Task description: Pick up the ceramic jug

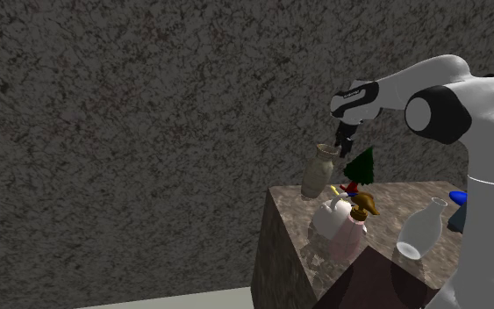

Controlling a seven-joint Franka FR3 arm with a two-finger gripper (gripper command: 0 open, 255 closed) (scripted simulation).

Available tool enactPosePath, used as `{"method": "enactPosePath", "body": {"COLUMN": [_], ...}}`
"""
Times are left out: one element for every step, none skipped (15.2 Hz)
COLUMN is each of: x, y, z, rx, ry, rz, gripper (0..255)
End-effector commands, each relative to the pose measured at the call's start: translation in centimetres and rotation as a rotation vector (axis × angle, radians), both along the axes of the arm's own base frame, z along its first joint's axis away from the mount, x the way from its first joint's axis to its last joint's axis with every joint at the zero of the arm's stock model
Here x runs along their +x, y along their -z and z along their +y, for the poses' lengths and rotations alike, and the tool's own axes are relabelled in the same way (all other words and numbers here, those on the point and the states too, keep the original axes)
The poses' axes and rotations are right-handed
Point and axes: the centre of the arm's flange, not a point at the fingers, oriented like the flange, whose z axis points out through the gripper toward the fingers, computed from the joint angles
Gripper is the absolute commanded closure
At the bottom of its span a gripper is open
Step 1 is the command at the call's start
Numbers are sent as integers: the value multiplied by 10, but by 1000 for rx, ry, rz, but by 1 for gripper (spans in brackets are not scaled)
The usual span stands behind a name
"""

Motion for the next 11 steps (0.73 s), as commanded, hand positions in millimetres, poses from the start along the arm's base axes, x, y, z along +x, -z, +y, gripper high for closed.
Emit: {"method": "enactPosePath", "body": {"x": [-1,-1,-1,-1,0,0,0,0,0,0,0], "y": [2,1,2,2,2,2,2,1,1,1,-4], "z": [0,0,0,0,0,0,0,0,0,0,0], "rx": [0,0,0,0,0,0,0,0,0,0,0], "ry": [0,0,0,0,0,0,0,0,0,0,0], "rz": [-1,-1,-1,-1,0,0,0,0,0,-1,-1], "gripper": [255,255,255,255,255,255,255,255,255,255,255]}}
